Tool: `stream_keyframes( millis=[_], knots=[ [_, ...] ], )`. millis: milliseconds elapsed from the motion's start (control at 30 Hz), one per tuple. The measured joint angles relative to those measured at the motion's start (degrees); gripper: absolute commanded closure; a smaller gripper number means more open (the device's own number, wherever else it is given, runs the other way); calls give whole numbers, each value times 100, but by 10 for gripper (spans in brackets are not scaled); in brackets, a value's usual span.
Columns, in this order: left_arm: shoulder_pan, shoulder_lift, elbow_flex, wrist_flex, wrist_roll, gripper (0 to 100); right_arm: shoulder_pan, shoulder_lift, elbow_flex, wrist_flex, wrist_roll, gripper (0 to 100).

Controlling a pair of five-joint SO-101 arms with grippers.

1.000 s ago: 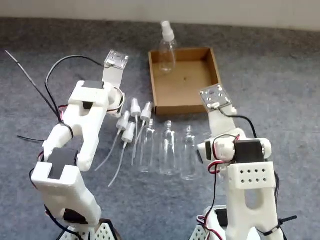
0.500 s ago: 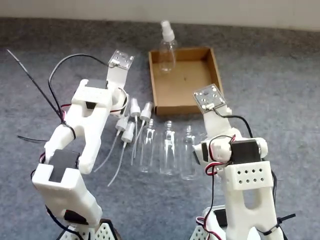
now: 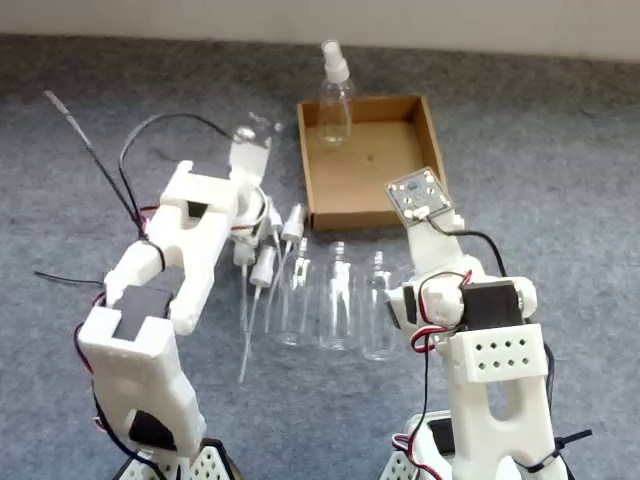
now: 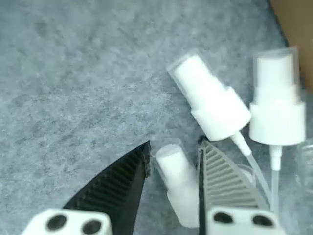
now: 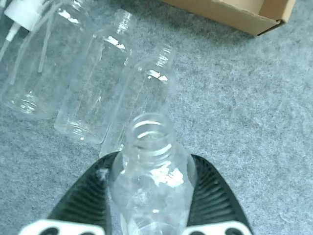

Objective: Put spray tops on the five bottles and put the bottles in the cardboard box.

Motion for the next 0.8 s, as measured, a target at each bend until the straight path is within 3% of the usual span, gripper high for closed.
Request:
stream_keyframes(
  millis=[200, 367, 800],
  knots=[
    [-26, 35, -9, 0, -9, 841, -9, -9, 53, 0, 0, 995],
    [-97, 35, -9, 105, 18, 926, 0, -9, 53, 0, 0, 995],
    [-404, -18, -132, 730, 26, 929, -9, -9, 53, 0, 0, 993]
  ],
)
